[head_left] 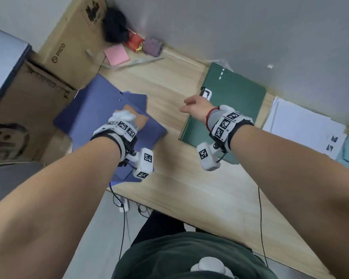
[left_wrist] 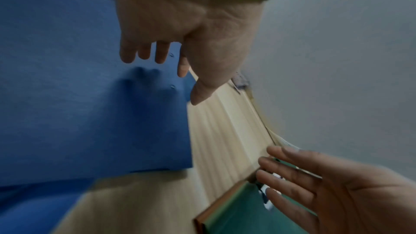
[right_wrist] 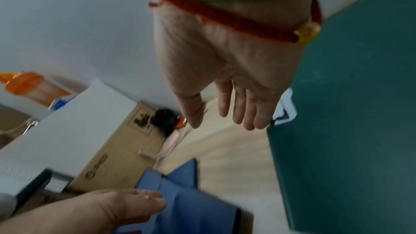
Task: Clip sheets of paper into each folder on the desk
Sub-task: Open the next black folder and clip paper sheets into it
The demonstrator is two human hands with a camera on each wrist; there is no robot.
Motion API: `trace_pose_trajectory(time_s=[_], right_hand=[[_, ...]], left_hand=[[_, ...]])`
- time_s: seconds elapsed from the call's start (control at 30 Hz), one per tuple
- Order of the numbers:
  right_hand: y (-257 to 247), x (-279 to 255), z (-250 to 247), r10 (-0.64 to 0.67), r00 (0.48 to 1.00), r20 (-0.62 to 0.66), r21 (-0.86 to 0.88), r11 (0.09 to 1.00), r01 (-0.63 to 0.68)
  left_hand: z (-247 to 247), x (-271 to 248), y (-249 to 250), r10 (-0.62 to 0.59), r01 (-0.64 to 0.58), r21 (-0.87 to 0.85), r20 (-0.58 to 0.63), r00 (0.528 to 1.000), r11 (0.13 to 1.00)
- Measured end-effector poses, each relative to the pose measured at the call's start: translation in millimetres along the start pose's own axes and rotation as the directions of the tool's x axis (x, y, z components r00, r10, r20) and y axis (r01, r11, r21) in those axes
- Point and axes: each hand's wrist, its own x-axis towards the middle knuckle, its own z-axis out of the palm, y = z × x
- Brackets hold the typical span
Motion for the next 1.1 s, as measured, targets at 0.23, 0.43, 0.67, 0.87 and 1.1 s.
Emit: trace_pose_trajectory(time_s=[0.23,0.43,0.67,0.87,1.1], right_hand=[[-12.2,1.2,96.9,0.041,0.977,0.207,-0.208,0.978,0.003],[-16.1,-0.6,116.5,0.059,0.967,0.246,-0.259,0.966,0.007],[-21.7,-28.5,96.4,0.021,0.954,0.299,0.039,0.999,-0.034],[-23.8,-66.7,14.3,-0.072,0.98,0.183,0.043,0.997,0.065],[-1.5,-133.2,-89.6,-0.195,0.974,0.116,0.046,0.981,0.191]], left_hand=[[24.5,0.6,-99.3,0.002,-0.004,-0.047,-0.029,1.0,0.999],[32.4,-2.2,-117.9,0.076,-0.076,-0.195,-0.01,0.997,0.978],[1.1,-27.4,-104.1,0.061,-0.08,-0.203,-0.098,0.993,0.976],[-40.9,-68.0,-48.3,0.326,-0.368,-0.084,-0.31,0.893,0.926],[-56.0,-137.2,49.1,0.776,-0.737,0.253,-0.112,0.621,0.627]])
